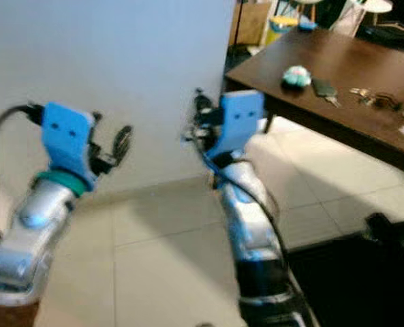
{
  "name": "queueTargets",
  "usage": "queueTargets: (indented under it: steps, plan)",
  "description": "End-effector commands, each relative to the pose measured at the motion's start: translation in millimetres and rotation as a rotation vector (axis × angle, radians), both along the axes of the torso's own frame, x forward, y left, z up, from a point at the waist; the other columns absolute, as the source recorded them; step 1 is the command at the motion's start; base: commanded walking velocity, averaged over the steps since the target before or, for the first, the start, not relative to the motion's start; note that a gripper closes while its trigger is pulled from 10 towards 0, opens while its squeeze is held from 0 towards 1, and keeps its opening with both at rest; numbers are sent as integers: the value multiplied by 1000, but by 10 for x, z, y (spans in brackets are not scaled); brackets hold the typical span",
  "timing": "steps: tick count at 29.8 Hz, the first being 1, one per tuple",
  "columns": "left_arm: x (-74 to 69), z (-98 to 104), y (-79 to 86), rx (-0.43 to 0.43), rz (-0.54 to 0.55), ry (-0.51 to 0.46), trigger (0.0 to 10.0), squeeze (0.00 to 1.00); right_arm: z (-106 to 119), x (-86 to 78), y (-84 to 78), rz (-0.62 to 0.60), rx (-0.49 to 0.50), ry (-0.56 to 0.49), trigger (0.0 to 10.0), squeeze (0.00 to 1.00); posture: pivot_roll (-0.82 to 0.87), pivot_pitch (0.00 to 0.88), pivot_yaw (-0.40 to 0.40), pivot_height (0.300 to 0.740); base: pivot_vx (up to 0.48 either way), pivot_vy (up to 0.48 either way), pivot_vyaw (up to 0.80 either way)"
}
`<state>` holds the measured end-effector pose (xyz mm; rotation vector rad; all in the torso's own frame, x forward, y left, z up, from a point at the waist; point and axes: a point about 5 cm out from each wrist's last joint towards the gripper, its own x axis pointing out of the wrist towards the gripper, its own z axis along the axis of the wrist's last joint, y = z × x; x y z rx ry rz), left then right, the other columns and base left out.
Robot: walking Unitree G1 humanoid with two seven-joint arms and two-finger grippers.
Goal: Hang keys on a hook
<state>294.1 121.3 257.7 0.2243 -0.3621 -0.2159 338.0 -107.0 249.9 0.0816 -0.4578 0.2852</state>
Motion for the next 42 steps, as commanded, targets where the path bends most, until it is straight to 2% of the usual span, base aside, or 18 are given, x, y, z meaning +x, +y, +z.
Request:
queueTargets:
  steps: [1,8,13,18,26,35,37,39,41,42]
  plan:
    - [0,-63,88,6,36,18,10000,0,36,-21,145,47,-13,-15,10000,0,-22,31,70,740,454,0,0]
    - [13,-51,110,-4,59,12,10000,0,134,-31,146,37,-62,-69,10000,0,-21,33,69,740,452,0,0]
    - [8,-104,134,-14,83,26,10000,0,162,-17,162,34,-105,-82,10000,0,-22,36,48,740,450,0,750]
    - [2,-98,151,-15,94,24,10000,0,162,-12,184,40,-104,-77,10000,0,-17,38,40,740,451,0,755]
    - [4,-90,148,-21,100,18,10000,0,202,-17,183,50,-77,-89,10000,0,-20,37,37,740,450,0,0]
    - [-12,-138,115,-7,78,28,10000,0,279,5,5,-91,-127,-143,10000,0,-29,35,46,740,449,0,0]
    - [-29,-165,88,-9,47,45,10000,0,371,-6,-98,-161,-150,-199,10000,0,-30,34,48,740,178,0,0]
    - [-43,-175,73,-16,27,49,10000,0,411,-14,-128,-177,-158,-221,10000,0,-33,34,50,740,0,0,0]
    - [-143,-207,15,8,-63,41,10000,0,503,-45,-150,-183,-181,-275,10000,0,-33,34,50,740,0,0,0]
    - [-143,-207,15,8,-63,41,10000,0,503,-45,-150,-183,-181,-275,10000,0,-33,34,50,740,0,0,0]
